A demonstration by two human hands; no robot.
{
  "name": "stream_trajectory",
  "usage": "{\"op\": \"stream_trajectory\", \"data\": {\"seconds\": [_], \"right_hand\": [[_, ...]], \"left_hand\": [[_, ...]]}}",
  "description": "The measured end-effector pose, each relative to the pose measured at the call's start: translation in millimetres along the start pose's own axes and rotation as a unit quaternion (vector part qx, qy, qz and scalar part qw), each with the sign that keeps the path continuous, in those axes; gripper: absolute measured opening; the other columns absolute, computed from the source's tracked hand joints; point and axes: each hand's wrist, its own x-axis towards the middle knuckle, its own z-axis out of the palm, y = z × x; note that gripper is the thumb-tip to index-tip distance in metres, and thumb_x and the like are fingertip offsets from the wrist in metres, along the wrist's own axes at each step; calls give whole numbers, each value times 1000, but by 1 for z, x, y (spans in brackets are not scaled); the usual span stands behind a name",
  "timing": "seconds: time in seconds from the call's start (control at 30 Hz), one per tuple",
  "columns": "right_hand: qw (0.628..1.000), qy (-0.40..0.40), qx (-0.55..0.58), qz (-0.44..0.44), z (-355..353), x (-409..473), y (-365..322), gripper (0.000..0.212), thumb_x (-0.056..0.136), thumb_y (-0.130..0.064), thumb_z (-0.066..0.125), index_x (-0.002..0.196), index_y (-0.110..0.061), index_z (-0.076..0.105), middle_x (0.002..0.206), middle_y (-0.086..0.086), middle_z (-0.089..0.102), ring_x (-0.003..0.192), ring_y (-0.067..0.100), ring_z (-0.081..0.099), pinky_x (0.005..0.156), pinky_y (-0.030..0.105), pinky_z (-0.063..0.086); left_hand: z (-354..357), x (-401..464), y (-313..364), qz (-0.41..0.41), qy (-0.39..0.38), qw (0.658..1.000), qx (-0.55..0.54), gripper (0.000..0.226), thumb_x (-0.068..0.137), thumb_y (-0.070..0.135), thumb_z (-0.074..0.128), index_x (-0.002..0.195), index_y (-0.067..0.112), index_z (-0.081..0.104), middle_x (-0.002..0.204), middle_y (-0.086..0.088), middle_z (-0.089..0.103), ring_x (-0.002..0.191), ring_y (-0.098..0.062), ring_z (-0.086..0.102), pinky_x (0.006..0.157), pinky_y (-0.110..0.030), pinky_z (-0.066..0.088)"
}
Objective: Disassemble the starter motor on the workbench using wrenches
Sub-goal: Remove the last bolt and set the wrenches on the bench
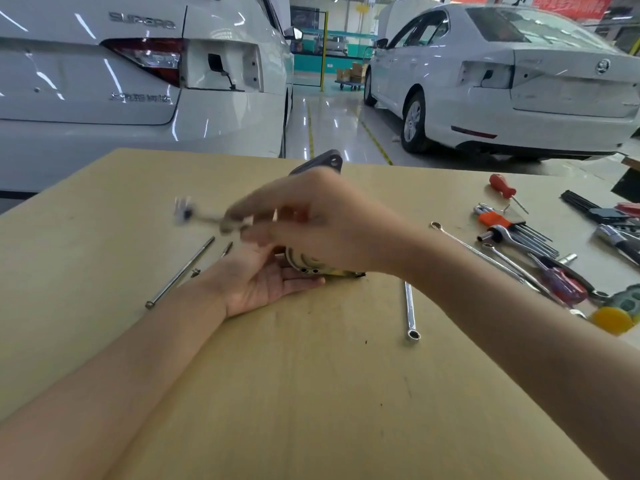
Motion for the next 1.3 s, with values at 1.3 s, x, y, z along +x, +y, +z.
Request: {"op": "stream_trajectory", "data": {"seconds": [1.3], "right_hand": [[964,188,181,56,-11,-33,26,20,93,2,53,101,-16,57,80,4,66,59,15,63,59,27,52]], "left_hand": [[-2,-2,4,-12,-87,994,-60,61,73,42,63,121,5,60,113,-21,66,90,-31,69,79,-43,60]]}}
